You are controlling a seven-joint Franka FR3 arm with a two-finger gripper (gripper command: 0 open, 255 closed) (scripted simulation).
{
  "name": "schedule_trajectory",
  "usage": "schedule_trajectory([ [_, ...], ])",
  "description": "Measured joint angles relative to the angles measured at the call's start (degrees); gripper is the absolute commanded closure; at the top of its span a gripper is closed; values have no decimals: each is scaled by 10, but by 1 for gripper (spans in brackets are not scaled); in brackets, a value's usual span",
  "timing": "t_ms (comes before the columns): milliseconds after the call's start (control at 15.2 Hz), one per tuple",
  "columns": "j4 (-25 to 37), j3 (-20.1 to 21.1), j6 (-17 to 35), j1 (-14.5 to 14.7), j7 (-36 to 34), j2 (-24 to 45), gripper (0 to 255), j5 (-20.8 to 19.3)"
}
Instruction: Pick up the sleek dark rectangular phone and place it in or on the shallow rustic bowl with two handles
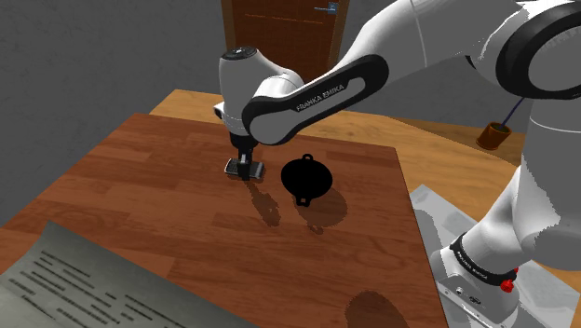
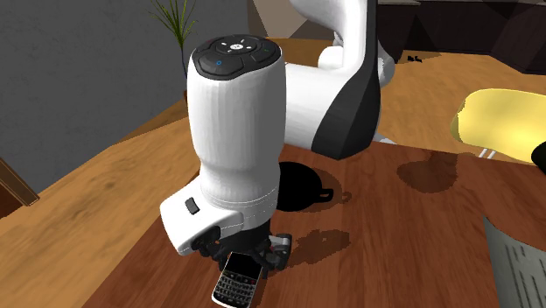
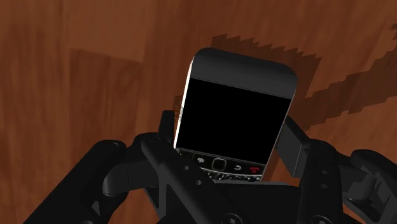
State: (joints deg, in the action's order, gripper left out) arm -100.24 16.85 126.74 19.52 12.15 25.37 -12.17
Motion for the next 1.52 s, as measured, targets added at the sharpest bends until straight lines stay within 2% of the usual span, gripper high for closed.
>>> schedule_trajectory([
  [660,1,0,-3,-1,1,-1,255,1],
  [1518,41,8,-81,-5,16,-40,255,19],
])
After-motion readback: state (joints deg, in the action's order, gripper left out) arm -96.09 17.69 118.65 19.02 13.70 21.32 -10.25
